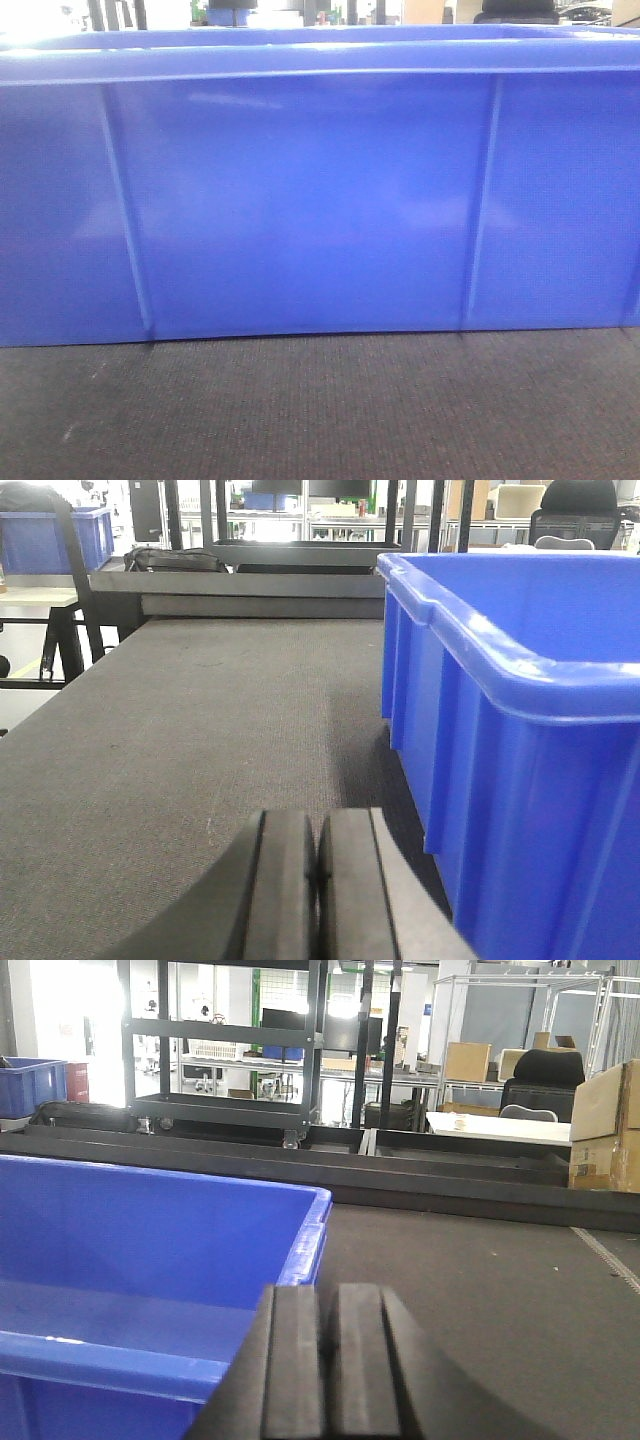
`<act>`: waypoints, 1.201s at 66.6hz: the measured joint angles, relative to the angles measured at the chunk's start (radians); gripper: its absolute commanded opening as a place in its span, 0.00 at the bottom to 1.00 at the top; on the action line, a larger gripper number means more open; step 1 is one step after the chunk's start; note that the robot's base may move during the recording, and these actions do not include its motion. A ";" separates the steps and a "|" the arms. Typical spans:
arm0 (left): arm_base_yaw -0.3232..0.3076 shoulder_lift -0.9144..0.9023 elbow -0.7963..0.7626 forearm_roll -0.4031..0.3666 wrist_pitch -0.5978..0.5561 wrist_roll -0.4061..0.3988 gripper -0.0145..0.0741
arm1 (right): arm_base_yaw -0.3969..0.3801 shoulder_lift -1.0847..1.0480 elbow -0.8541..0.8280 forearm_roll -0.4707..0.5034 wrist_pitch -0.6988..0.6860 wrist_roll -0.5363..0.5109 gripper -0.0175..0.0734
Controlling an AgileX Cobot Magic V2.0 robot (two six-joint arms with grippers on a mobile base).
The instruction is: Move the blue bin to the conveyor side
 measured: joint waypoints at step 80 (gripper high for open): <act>0.000 0.000 0.000 0.000 0.000 0.000 0.17 | -0.240 -0.013 0.454 0.283 -0.388 -0.139 0.10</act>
